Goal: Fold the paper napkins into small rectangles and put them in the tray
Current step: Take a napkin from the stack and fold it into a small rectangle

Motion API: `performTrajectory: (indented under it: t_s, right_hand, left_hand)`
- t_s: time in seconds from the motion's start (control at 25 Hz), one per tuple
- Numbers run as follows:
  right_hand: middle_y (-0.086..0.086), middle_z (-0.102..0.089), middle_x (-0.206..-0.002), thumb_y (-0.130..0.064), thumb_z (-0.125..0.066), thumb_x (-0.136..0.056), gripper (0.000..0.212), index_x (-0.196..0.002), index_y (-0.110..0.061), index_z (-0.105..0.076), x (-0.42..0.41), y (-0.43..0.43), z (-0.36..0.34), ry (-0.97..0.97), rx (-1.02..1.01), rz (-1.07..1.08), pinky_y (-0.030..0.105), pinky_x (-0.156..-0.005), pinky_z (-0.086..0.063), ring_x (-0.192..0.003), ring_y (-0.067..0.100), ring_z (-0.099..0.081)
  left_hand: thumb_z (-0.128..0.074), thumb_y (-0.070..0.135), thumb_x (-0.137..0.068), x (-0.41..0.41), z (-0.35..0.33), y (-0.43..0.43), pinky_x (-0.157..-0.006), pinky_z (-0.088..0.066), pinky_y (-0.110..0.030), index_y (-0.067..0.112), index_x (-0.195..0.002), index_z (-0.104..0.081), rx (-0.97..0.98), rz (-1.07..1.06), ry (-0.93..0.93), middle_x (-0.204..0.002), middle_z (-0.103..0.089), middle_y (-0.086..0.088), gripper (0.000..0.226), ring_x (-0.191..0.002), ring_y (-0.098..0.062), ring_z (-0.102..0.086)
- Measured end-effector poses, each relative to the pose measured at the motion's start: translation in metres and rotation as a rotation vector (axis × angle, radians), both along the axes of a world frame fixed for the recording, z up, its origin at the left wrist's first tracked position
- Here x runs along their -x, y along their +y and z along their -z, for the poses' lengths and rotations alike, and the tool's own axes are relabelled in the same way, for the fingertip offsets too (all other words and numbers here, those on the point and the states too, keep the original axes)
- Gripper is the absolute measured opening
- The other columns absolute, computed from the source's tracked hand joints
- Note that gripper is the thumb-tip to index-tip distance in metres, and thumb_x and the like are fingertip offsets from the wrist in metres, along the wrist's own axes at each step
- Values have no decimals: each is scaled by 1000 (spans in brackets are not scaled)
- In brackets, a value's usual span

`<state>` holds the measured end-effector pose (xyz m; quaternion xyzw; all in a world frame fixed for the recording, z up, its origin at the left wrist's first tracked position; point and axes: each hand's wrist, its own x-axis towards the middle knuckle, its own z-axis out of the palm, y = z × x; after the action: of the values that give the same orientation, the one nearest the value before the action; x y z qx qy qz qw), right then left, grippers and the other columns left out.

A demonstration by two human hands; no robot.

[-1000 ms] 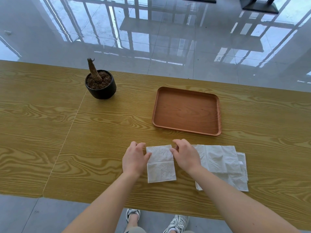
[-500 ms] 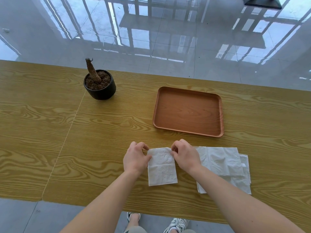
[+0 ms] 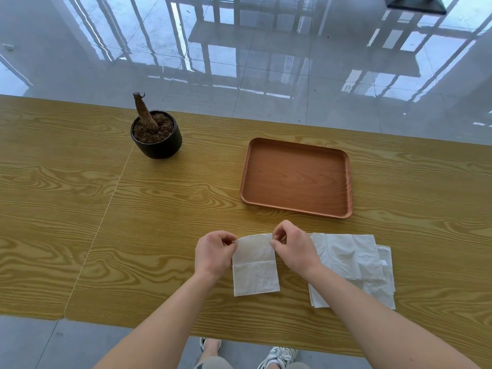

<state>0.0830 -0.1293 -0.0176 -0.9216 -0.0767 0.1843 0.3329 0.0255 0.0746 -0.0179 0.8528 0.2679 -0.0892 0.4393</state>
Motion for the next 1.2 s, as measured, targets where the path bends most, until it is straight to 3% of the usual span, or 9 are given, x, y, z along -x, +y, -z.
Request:
performTrajectory:
  t_s: [0.2, 0.24, 0.4, 0.56, 0.72, 0.84, 0.92, 1.08, 1.2]
  right_hand:
    - [-8, -62, -88, -20, -74, -85, 50, -132, -24, -56, -6, -1, -3, 120, -70, -57, 32, -81, -54, -82, 10, -60]
    - [-7, -62, -89, -21, -73, -86, 49, -132, -26, -59, -8, -1, -4, 120, -56, -77, 31, -80, -52, -83, 10, -59]
    - [-8, -56, -80, -26, -72, -88, 8, -95, -27, -75, -9, -4, -7, 68, -14, -83, 28, -73, -47, -78, 11, -55]
    - [-12, -59, -60, -26, -74, -86, 9, -78, -28, -70, -1, -7, -12, 142, -99, -34, 28, -65, -46, -61, 4, -53]
    - [-2, -73, -62, -18, -70, -86, 8, -79, -20, -66, 15, -11, -18, 307, -230, 30, 31, -52, -50, -48, 12, -56]
    - [7, -77, -74, -3, -59, -75, 13, -80, -12, -67, 31, -14, -20, 432, -363, 103, 34, -52, -55, -52, 21, -64]
    - [10, -77, -76, -4, -53, -68, 20, -80, -8, -68, 41, -17, -19, 517, -458, 194, 33, -54, -56, -60, 26, -68]
    - [7, -68, -68, -17, -65, -90, 18, -80, -3, -69, 50, -17, -13, 554, -523, 326, 43, -66, -60, -64, 27, -69]
    - [11, -68, -71, -7, -70, -88, 6, -85, -3, -67, 56, -15, -9, 514, -481, 374, 39, -62, -61, -58, 23, -67]
  left_hand:
    - [-79, 13, -77, 3, -3, 0, -69, -53, -28, 27, -73, -75, 13, 16, -93, -79, -66, 9, 15, -69, -4, -60]
    - [-80, 12, -77, 3, -5, 0, -69, -52, -28, 27, -73, -75, 12, 19, -109, -80, -64, 7, 16, -70, -5, -59]
    - [-79, 9, -77, 8, -10, 0, -64, -53, -29, 29, -70, -74, 85, -19, -115, -70, -65, 5, 21, -63, -6, -58]
    - [-74, 8, -75, 14, -16, -5, -57, -48, -20, 27, -67, -74, 123, -57, -111, -60, -68, 10, 20, -56, -2, -57]
    - [-66, 13, -77, 25, -22, -11, -52, -40, -19, 24, -61, -73, 100, -95, -118, -59, -69, 13, 21, -51, -1, -53]
    - [-69, 22, -82, 37, -22, -14, -55, -45, -24, 22, -58, -71, 125, -138, -92, -60, -70, 11, 24, -51, -1, -55]
    - [-74, 22, -80, 44, -18, -15, -62, -51, -27, 22, -62, -73, 198, -194, -54, -62, -71, 9, 18, -57, -5, -61]
    - [-78, 11, -75, 54, -16, -18, -67, -57, -38, 22, -76, -73, 310, -290, -9, -67, -73, 1, 12, -61, -13, -66]
    - [-77, 8, -76, 59, -14, -22, -63, -54, -39, 24, -88, -69, 326, -289, -6, -63, -68, 3, 22, -58, -16, -65]
